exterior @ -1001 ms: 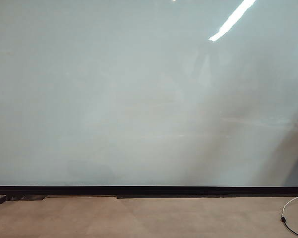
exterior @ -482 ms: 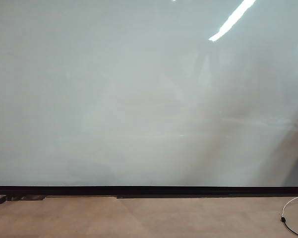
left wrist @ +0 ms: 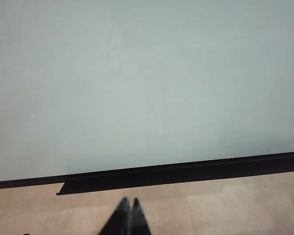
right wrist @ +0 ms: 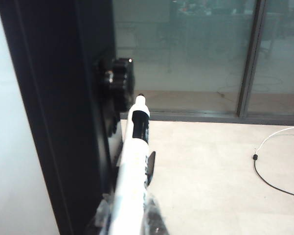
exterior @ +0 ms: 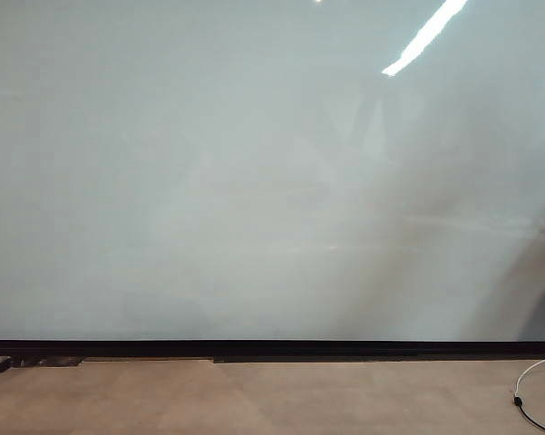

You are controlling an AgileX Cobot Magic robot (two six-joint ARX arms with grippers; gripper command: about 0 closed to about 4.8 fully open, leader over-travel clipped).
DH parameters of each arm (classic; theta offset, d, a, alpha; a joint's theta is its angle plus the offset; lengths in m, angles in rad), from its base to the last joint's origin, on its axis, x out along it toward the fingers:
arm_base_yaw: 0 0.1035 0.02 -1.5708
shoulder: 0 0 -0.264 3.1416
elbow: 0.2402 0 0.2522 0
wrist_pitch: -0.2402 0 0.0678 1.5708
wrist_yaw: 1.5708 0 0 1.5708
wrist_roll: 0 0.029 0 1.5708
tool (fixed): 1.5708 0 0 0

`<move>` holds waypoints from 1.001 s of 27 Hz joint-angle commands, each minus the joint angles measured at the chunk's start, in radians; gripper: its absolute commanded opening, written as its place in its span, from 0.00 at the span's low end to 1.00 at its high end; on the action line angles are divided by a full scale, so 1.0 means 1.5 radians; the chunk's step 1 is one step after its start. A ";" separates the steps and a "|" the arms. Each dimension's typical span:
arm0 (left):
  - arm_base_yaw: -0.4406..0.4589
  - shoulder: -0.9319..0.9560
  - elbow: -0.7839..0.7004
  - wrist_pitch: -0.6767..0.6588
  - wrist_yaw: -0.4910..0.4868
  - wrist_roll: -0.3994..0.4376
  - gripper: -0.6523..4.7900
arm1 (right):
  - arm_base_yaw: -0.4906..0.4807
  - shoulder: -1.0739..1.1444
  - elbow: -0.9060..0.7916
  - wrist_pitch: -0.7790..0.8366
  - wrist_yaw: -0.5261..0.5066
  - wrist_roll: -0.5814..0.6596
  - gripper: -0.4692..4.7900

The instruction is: Pick up the pen on the shelf to the right of the whiteboard and draw a straight line.

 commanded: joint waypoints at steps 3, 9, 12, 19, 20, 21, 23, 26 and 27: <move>0.000 0.000 0.002 0.003 0.002 0.001 0.11 | 0.003 -0.003 0.002 0.007 -0.008 0.002 0.19; 0.000 0.000 0.002 0.003 0.002 0.001 0.11 | 0.000 -0.013 0.001 0.019 -0.005 0.003 0.11; 0.000 0.000 0.002 0.003 0.002 0.001 0.11 | -0.015 -0.036 0.001 0.008 0.032 0.010 0.09; 0.000 0.000 0.002 0.003 0.002 0.001 0.11 | -0.048 -0.082 0.002 -0.064 0.100 0.002 0.09; 0.000 0.000 0.002 0.003 0.002 0.001 0.11 | -0.054 -0.085 0.001 -0.067 0.097 0.004 0.09; 0.000 0.000 0.002 0.003 0.002 0.001 0.11 | -0.061 -0.089 0.000 -0.069 0.090 0.011 0.09; 0.000 0.000 0.002 0.003 0.002 0.001 0.11 | -0.080 -0.111 -0.017 -0.070 0.082 0.057 0.09; 0.000 0.000 0.002 0.003 0.002 0.001 0.11 | -0.102 -0.191 -0.086 -0.082 0.088 0.060 0.08; 0.000 0.000 0.002 0.003 0.002 0.001 0.11 | -0.104 -0.253 -0.142 -0.086 0.111 0.074 0.08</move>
